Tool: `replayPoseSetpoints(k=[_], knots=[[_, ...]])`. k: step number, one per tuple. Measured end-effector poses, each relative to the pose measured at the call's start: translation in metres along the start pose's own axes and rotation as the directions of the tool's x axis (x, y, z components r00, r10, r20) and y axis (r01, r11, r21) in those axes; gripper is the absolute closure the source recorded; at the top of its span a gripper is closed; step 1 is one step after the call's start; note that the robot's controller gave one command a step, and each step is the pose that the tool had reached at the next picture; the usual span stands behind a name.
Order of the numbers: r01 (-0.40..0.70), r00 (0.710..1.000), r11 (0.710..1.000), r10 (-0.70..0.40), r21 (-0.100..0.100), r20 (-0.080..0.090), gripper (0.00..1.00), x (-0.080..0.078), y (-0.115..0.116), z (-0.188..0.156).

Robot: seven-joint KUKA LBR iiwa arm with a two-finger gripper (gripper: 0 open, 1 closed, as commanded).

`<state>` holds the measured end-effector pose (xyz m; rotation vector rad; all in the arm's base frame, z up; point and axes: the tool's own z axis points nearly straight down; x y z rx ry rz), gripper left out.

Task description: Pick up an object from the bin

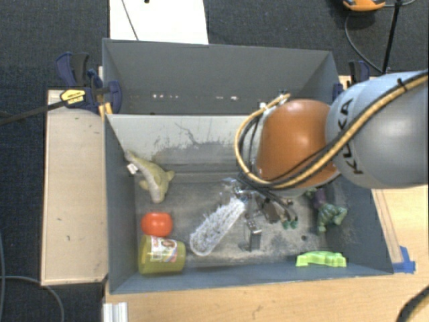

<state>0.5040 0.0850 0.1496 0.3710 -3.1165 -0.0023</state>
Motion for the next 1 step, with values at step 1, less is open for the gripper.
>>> replayPoseSetpoints(k=[1], knots=[[-0.001, 1.000, 1.000, 0.001, 0.000, 0.000, 0.00, 0.0000, 0.0000, 0.0000]])
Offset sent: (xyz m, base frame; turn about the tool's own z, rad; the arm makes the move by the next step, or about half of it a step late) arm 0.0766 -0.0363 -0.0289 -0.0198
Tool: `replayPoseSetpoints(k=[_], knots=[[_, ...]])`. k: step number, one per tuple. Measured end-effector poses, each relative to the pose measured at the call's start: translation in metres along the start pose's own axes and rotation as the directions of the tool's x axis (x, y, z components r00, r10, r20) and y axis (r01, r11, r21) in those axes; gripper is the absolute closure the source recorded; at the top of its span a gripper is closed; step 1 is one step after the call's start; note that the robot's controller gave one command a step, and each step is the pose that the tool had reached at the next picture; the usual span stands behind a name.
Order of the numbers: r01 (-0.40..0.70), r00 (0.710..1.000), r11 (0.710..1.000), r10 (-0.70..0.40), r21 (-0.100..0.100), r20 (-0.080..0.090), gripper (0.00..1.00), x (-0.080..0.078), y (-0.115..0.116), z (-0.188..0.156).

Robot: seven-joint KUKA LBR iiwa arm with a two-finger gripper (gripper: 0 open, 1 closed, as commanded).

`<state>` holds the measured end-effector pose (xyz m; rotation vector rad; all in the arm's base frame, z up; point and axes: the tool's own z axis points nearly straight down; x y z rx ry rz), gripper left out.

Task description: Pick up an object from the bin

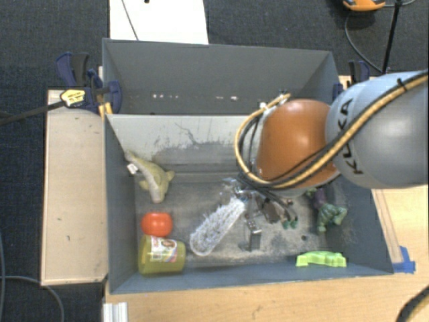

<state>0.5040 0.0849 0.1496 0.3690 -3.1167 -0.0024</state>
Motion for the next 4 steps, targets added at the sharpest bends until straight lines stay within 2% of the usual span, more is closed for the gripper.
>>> replayPoseSetpoints(k=[1, 2, 3, 4], knots=[[0.016, 1.000, 1.000, -0.016, 0.000, 0.003, 0.00, -0.046, -0.036, 0.021], [0.080, 0.997, 0.997, -0.080, 0.001, 0.006, 0.00, -0.046, -0.074, 0.030], [0.114, 0.993, 0.993, -0.114, 0.004, 0.001, 0.00, -0.046, -0.053, 0.056], [0.060, 0.998, 0.998, -0.060, -0.002, 0.001, 0.00, -0.049, -0.018, 0.051]])
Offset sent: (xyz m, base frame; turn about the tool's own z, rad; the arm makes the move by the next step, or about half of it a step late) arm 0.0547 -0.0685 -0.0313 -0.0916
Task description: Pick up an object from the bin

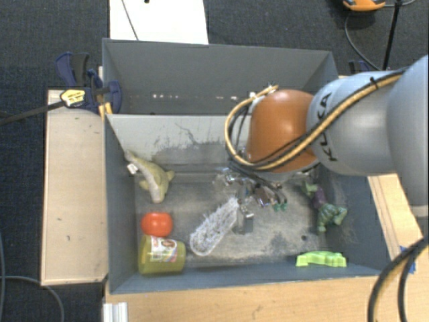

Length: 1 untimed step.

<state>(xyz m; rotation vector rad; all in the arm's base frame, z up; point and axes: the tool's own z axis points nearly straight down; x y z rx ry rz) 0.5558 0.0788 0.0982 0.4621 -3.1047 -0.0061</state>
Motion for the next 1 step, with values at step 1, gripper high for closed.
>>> replayPoseSetpoints(k=[1], knots=[[-0.001, 1.000, 1.000, 0.001, 0.002, 0.006, 0.00, -0.0187, -0.0261, 0.0188]])
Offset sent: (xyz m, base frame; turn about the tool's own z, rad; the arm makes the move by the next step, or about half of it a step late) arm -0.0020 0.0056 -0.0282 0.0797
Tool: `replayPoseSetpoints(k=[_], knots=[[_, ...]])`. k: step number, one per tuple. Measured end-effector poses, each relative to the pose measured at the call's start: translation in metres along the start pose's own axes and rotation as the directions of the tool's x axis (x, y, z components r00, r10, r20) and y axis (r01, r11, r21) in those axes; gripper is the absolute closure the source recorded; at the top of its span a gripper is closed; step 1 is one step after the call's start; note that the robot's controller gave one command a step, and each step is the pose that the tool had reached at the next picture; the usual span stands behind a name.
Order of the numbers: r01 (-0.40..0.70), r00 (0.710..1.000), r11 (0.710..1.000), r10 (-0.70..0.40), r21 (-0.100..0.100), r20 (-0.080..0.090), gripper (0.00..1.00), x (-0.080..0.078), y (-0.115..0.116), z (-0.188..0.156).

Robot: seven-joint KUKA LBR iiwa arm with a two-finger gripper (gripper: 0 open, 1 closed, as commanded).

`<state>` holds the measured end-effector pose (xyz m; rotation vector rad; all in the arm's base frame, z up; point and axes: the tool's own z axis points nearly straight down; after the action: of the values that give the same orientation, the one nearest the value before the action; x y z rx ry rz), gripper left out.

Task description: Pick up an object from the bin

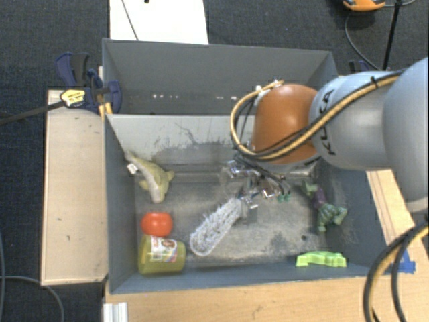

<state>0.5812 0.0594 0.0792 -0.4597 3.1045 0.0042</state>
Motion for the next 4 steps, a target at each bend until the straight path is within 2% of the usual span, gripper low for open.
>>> replayPoseSetpoints(k=[1, 2, 3, 4], knots=[[-0.048, 0.999, 0.999, 0.048, 0.002, -0.004, 0.00, 0.010, 0.013, 0.009], [-0.103, 0.995, 0.995, 0.103, 0.000, -0.006, 0.00, 0.013, 0.027, 0.012], [-0.111, 0.994, 0.994, 0.111, 0.001, -0.005, 0.00, 0.030, 0.053, 0.012], [-0.137, 0.991, 0.991, 0.137, 0.001, -0.003, 1.00, 0.004, 0.063, 0.011]])
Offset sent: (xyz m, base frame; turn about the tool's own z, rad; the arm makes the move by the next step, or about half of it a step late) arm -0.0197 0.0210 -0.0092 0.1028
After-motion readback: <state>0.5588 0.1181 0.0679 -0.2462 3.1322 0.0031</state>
